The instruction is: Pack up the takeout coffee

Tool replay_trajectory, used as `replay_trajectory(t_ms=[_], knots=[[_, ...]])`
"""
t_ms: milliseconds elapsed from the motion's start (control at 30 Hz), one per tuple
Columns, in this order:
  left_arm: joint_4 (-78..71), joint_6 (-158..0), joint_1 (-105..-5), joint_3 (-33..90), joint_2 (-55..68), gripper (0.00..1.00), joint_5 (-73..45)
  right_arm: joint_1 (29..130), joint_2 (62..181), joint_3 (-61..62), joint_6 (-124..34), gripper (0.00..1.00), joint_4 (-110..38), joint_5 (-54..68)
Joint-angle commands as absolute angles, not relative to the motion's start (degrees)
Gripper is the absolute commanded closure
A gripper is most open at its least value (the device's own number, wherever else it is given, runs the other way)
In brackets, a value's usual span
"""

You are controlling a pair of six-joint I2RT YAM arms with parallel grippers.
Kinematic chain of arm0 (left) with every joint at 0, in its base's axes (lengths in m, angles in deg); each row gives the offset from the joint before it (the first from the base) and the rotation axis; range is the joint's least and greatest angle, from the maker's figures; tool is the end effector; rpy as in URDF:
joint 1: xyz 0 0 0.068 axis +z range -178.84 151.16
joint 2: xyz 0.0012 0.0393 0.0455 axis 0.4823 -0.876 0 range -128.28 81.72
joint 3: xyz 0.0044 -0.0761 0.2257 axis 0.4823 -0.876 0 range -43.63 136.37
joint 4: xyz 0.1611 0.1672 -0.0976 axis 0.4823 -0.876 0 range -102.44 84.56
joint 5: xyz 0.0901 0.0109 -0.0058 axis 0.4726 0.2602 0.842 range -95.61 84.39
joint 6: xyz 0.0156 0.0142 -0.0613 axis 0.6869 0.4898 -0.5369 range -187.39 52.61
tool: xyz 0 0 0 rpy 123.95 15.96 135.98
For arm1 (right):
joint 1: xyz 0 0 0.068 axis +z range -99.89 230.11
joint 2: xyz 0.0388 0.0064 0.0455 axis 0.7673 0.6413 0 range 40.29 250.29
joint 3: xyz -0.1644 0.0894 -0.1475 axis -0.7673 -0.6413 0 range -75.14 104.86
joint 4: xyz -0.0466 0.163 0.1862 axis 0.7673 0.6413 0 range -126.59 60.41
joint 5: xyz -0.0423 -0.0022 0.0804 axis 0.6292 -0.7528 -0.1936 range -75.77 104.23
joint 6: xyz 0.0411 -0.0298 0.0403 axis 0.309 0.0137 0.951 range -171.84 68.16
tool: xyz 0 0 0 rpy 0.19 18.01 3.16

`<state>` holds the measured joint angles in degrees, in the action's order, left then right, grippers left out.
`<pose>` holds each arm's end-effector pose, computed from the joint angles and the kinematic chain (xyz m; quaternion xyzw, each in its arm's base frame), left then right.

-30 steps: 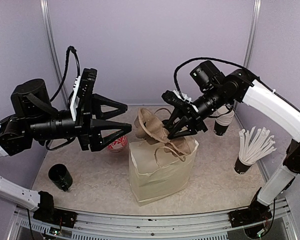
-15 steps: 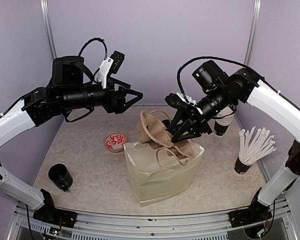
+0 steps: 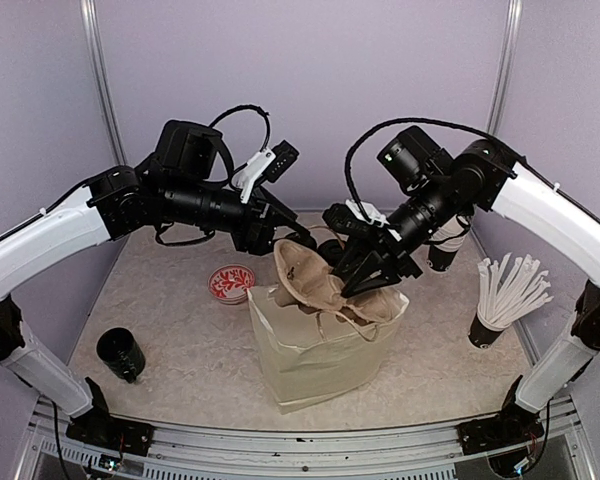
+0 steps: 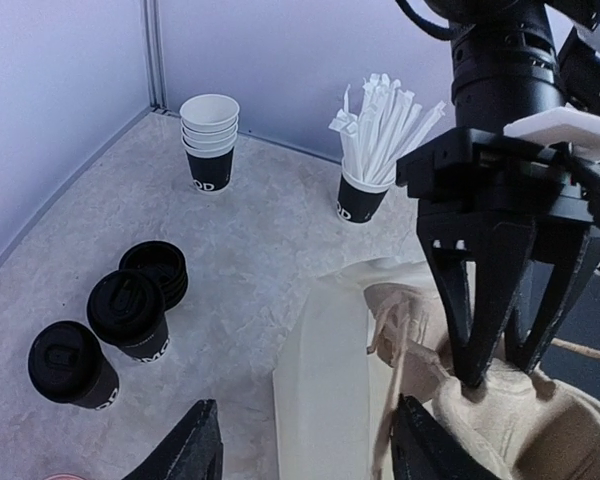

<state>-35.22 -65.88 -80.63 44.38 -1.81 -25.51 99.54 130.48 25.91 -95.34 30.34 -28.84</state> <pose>0.1927 -0.2728 0.3663 0.4559 0.7022 -0.3561 0.4151 0.1701 0.2518 0.3527 -0.7187 0.5352 0.3647 0.2529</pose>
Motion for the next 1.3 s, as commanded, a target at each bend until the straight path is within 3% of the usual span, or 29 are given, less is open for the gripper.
replay_trajectory(t_ms=[0,333,933,1267], knots=[[-39.4,-62.1,-80.5,47.6,-5.3,0.49,-26.5,100.5,130.4,25.2,-95.7,0.70,31.8,-27.3],[-40.9,-58.0,-80.3,54.7,-11.7,1.00,-29.2,100.8,131.7,24.9,-95.9,0.71,33.1,-24.5],[-38.2,-55.4,-79.2,55.8,-13.4,1.00,-31.3,102.7,136.6,31.9,-96.6,0.71,37.4,-16.6],[-36.3,-59.3,-76.8,56.6,-13.1,1.00,-21.5,104.7,133.0,31.3,-96.3,0.69,37.3,-16.2]])
